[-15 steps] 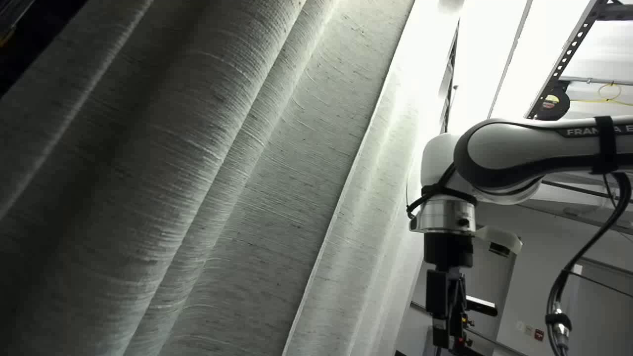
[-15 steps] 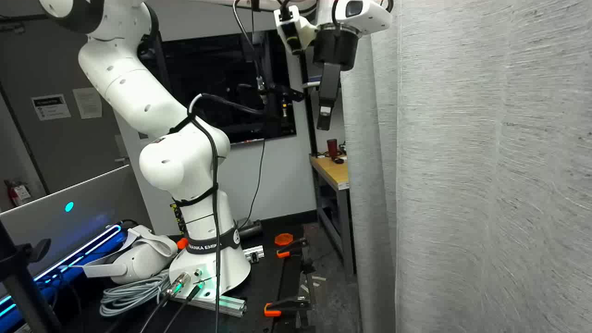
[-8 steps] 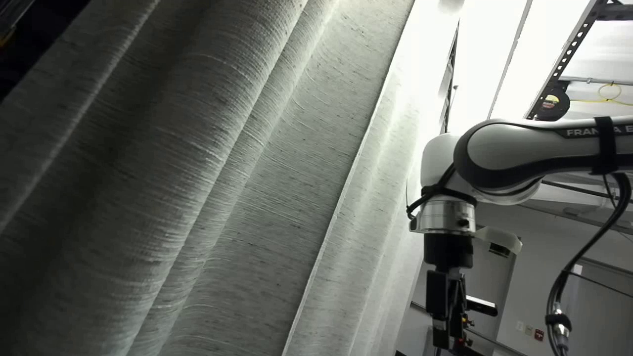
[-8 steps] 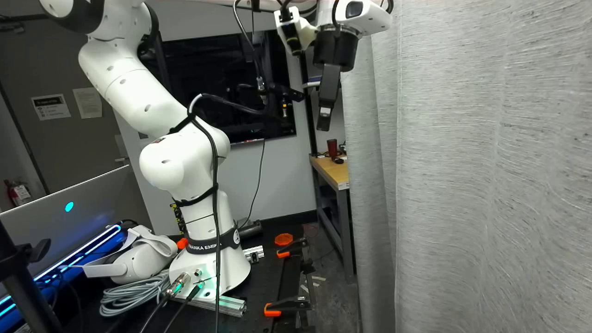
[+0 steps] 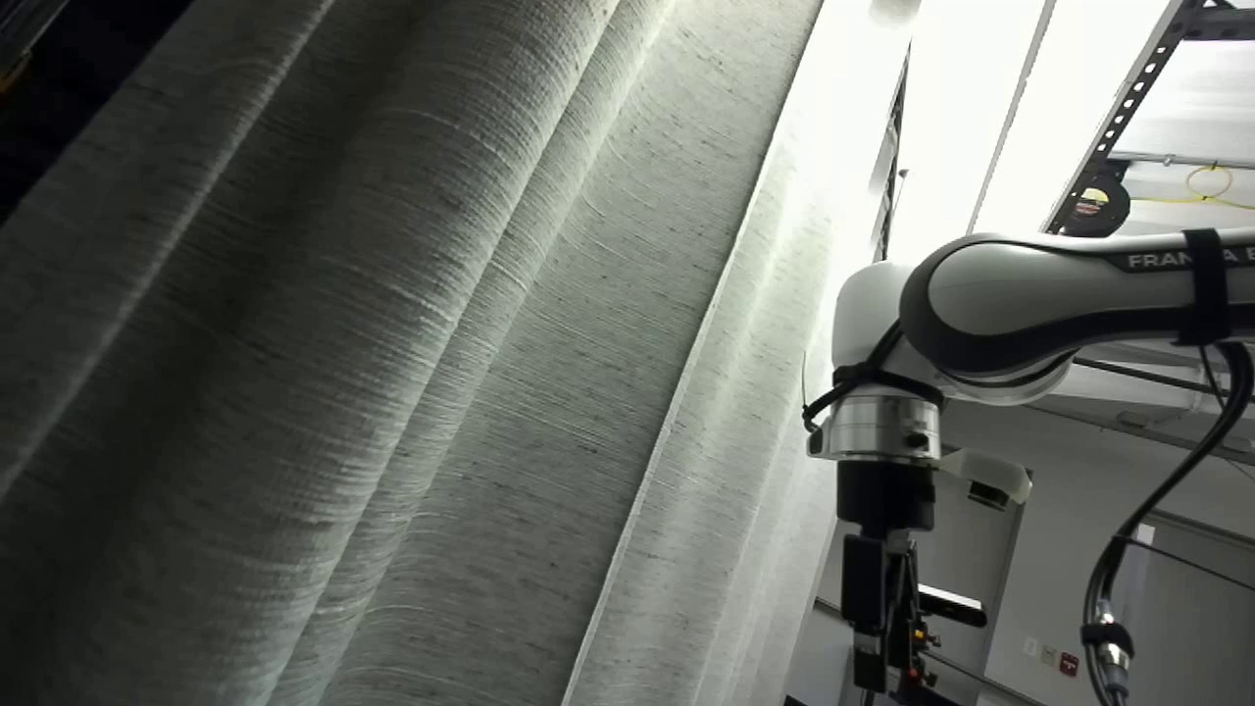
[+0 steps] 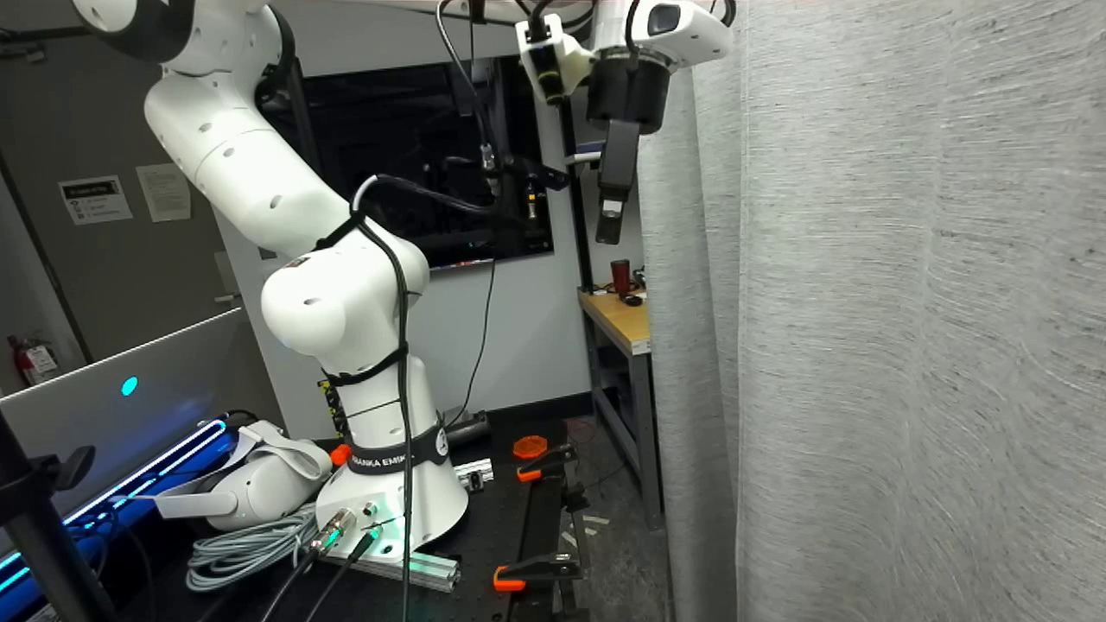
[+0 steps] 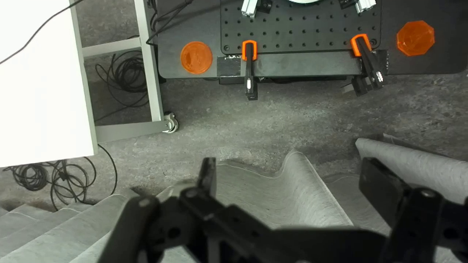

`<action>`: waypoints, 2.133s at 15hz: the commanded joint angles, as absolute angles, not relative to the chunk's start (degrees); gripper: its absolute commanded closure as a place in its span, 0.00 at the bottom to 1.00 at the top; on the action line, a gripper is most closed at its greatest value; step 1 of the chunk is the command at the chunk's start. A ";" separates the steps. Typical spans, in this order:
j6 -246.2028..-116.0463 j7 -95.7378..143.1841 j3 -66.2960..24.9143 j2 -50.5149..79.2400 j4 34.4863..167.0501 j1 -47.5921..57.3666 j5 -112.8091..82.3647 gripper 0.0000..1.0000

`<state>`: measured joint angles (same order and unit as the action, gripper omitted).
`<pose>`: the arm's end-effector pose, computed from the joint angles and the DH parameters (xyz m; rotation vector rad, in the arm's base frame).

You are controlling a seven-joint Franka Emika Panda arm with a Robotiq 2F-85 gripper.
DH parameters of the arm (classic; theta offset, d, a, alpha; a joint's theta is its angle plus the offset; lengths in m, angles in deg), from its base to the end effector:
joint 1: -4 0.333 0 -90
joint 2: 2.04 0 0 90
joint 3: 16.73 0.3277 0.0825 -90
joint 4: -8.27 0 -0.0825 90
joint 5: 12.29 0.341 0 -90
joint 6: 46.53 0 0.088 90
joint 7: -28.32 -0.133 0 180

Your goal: Move the curtain to the right

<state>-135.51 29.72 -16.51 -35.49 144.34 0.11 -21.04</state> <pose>0.2916 -0.0390 0.5095 2.9756 -0.0371 -0.3659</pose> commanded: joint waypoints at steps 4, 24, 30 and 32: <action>-138.28 37.17 -17.56 -37.28 144.30 5.62 -18.98 0.00; -138.95 51.71 -9.43 -41.68 142.16 24.22 -11.32 0.00; -138.95 52.40 -9.34 -41.68 141.87 24.89 -11.19 0.00; -139.97 52.69 -9.28 -41.37 141.98 25.11 -11.02 0.00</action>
